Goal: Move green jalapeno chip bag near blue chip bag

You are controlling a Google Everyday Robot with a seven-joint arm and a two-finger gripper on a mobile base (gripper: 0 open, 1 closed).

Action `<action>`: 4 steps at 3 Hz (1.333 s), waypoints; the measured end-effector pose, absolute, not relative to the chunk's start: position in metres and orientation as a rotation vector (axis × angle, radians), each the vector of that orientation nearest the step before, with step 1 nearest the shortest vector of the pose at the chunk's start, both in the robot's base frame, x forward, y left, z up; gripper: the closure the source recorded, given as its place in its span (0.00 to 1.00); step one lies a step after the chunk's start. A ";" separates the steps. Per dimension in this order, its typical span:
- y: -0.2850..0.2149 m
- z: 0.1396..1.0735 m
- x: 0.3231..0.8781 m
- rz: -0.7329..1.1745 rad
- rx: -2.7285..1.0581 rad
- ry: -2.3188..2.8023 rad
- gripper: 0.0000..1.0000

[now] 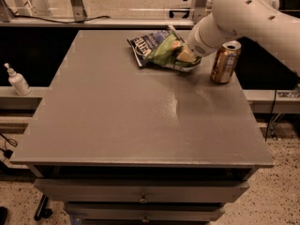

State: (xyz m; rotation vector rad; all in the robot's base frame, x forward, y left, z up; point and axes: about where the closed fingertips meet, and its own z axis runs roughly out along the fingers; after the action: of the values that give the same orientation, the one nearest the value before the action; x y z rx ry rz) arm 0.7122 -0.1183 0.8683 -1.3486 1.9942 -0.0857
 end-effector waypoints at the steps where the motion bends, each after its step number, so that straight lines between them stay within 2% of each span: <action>1: -0.116 0.872 0.713 -0.092 -1.354 1.980 0.13; 2: -0.116 0.874 0.712 -0.097 -1.357 1.977 0.00; 4: -0.111 0.905 0.706 -0.046 -1.341 1.917 0.00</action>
Offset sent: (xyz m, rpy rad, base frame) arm -0.0022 -0.0027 0.0102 -0.0099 -0.0232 0.0064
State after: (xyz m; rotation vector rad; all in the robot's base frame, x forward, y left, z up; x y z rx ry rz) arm 0.7056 -0.1105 0.9054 -1.3415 1.9170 -0.0458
